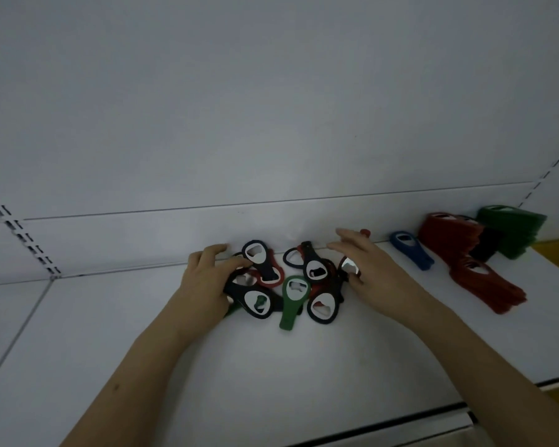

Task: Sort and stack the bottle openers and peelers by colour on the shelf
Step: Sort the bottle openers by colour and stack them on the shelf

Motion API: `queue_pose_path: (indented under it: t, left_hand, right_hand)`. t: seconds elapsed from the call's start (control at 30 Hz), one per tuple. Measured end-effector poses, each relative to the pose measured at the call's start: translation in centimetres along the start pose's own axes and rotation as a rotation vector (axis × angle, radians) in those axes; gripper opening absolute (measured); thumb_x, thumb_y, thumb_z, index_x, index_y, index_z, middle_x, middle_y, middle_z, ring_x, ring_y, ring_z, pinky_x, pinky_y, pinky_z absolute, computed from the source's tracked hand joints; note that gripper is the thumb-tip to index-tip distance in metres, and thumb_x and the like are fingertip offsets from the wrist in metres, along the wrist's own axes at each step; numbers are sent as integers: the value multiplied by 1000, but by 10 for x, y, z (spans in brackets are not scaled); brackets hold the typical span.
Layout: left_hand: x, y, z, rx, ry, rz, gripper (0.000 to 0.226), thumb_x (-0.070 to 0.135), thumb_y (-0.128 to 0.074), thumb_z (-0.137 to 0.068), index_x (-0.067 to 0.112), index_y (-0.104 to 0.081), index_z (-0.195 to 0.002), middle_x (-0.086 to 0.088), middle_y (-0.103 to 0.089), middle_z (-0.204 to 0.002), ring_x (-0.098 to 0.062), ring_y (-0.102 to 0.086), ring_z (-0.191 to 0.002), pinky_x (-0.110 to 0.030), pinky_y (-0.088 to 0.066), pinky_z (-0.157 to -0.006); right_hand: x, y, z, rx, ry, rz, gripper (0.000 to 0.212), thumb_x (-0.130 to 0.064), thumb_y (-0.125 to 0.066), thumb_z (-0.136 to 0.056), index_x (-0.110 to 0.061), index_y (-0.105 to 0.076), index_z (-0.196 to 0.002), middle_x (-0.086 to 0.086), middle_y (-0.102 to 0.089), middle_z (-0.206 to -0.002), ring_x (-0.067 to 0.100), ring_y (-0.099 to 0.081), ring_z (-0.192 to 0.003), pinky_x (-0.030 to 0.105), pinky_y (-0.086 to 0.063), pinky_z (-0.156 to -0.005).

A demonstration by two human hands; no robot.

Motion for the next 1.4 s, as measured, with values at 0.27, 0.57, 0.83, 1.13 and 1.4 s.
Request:
queue_pose_path:
  t: [0.27,0.57,0.83,1.13,1.4]
  left_hand:
    - [1,11,16,-233,-148,-21,46,46,-60,-66,46,-49,-111,19,-31,-120,-8,-25,-112,-30,-23,-98]
    - [4,7,8,-151,-192,43,16,41,-68,-88,40,-54,-95,20,-52,-94,-2,-46,-91,-29,-39,-82]
    - [8,13,9,-104,-85,166,11,26,-64,-93,29,-57,-85,8,-60,-83,-5,-59,-68,-27,-49,-65]
    - [9,28,11,26,117,499,5,15,-63,-94,19,-62,-90,7,-75,-76,-7,-69,-71,-17,-47,-67]
    - [15,21,10,-82,295,981,10,0,-46,-94,9,-45,-95,-11,-62,-65,-19,-44,-46,-22,-30,-44]
  right_hand:
    - [4,-7,11,19,-55,-113,61,3,-54,-93,-28,-41,-144,-13,-12,-160,3,-18,-145,2,-21,-105]
    - [14,-5,18,-117,-183,52,50,-37,-57,-96,-29,-44,-144,-9,-50,-138,13,-40,-126,25,-30,-103]
    - [14,13,22,-299,-207,-7,31,-25,-70,-86,-32,-60,-114,-10,-50,-107,4,-51,-96,17,-40,-87]
    - [8,10,26,-169,-277,14,15,-43,-65,-88,-31,-58,-91,-11,-56,-94,11,-56,-85,19,-42,-73]
    - [-21,-1,6,25,-457,-139,32,-40,-81,-76,-20,-63,-92,-6,-64,-83,8,-59,-72,14,-40,-56]
Point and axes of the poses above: each hand's wrist, its own z-axis away from the middle knuckle, its own y-axis out of the back of the hand, x = y × z, the point moved 3 cm from there along -z, towards the middle knuckle
